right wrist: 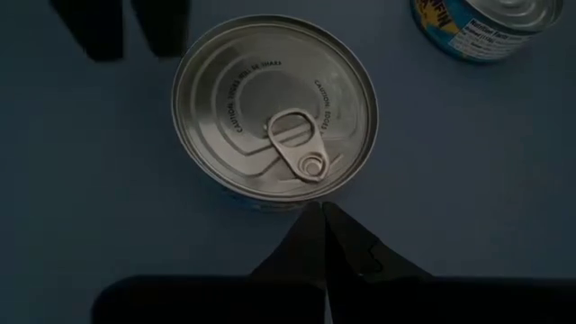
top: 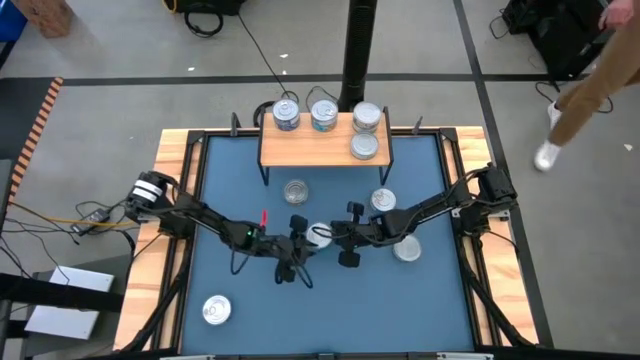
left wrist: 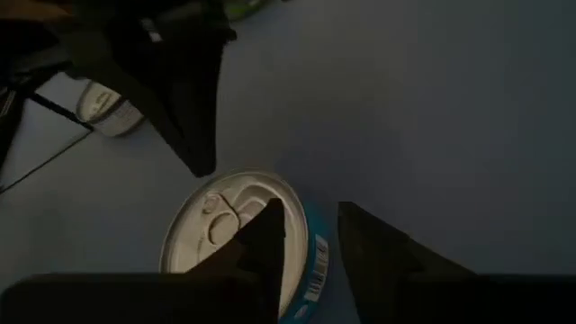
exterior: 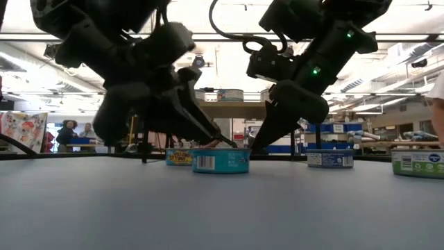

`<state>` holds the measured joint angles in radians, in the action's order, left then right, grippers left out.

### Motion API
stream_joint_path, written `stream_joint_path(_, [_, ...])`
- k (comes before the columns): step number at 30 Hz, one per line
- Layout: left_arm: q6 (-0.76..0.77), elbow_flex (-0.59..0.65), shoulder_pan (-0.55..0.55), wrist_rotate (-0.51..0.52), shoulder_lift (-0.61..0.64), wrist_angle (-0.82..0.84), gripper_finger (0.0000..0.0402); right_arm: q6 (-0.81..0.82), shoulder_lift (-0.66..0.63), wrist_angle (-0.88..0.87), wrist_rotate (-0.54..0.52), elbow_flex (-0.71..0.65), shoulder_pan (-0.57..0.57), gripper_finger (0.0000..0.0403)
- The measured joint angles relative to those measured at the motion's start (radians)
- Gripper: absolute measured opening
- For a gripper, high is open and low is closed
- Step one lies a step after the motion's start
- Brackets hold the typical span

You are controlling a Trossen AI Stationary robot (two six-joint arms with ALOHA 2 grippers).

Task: Stack canned seafood by type on shelf
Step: Put the light blue tuna can on the shelf aligned with the other light blue tuna can

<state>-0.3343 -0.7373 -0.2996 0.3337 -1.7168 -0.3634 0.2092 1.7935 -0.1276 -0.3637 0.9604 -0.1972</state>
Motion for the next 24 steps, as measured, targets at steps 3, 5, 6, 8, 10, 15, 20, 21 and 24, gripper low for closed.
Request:
stream_joint_path(3, [-0.014,-0.022,0.0,0.054,-0.03,0.033,0.0124,-0.003,0.0,0.001,0.0,0.0,-0.004,0.0003])
stream_joint_path(5, [-0.035,-0.028,0.0,0.092,-0.039,0.048,0.0128,-0.003,0.0,0.001,0.0,0.0,-0.005,0.0003])
stream_joint_path(6, [-0.046,-0.029,0.0,0.103,-0.044,0.049,0.0128,-0.003,0.0,0.001,0.0,0.0,-0.006,0.0003])
stream_joint_path(8, [-0.054,-0.029,0.0,0.108,-0.057,0.052,0.0128,-0.003,0.0,0.004,0.0,0.0,-0.006,0.0003])
stream_joint_path(10, [-0.055,-0.029,0.0,0.109,-0.068,0.06,0.0128,-0.003,0.0,0.006,0.0,0.0,-0.006,0.0004])
stream_joint_path(15, [-0.055,-0.03,0.0,0.119,-0.086,0.062,0.0119,-0.003,0.0,0.008,0.0,0.0,-0.006,0.0004])
stream_joint_path(20, [-0.052,-0.03,0.0,0.119,-0.086,0.062,0.0087,-0.011,0.0,0.009,0.0,0.0,-0.006,0.0004])
stream_joint_path(21, [-0.047,-0.031,0.0,0.117,-0.086,0.064,0.0077,-0.011,0.0,0.009,0.0,0.0,-0.006,0.0004])
stream_joint_path(24, [-0.026,-0.043,0.0,0.087,-0.086,0.067,0.0046,-0.011,0.0,0.009,0.0,0.0,-0.006,0.0005])
